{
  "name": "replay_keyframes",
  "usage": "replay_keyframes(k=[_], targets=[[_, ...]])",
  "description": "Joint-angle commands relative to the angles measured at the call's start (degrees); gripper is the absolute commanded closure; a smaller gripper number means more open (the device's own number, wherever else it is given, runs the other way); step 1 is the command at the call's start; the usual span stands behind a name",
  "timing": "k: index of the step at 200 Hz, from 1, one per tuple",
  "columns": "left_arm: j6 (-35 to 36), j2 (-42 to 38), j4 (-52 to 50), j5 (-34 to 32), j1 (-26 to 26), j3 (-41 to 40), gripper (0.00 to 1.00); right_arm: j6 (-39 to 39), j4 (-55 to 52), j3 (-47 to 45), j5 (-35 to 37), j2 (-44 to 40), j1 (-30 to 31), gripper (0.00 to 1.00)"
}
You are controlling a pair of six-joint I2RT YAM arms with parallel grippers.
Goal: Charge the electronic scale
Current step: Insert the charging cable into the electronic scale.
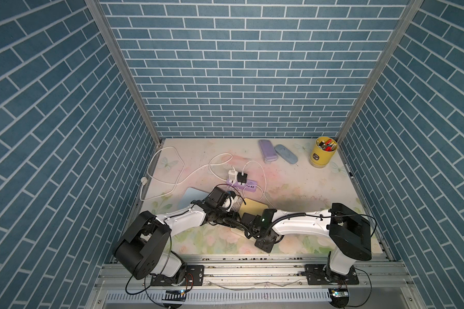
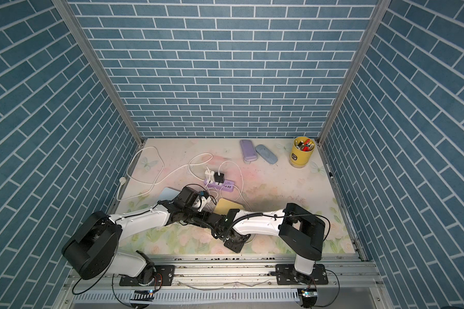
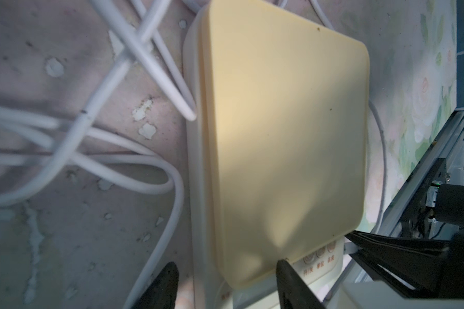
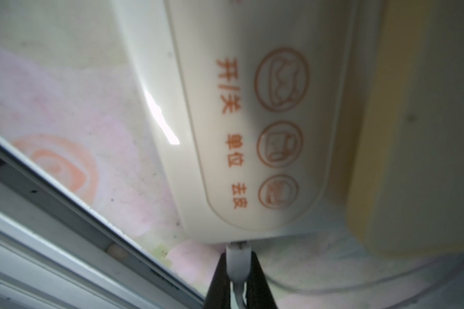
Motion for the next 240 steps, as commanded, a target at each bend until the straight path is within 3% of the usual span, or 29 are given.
replay_keyframes(k=[1, 64, 126, 240], targets=[[0.9, 1.7, -1.0, -3.2, -0.1, -0.5, 0.39, -0.3, 0.1, 1.2, 1.2, 0.7, -0.4, 1.0], [1.1, 2.5, -0.7, -3.1, -0.1, -0.6, 0.39, -1.4, 1.5, -0.3, 1.8, -2.8, -1.4, 1.0], [1.0, 2.7, -0.7, -2.9, -0.1, -0.9, 0.39, -2.4, 3.0, 0.6, 1.1, -1.2, -2.1, 1.0], [0.8, 3.7, -0.5, -2.2, -0.1, -1.0, 0.39, 0.6, 8.5, -4.0, 0.8, -6.1, -2.3, 1.0]])
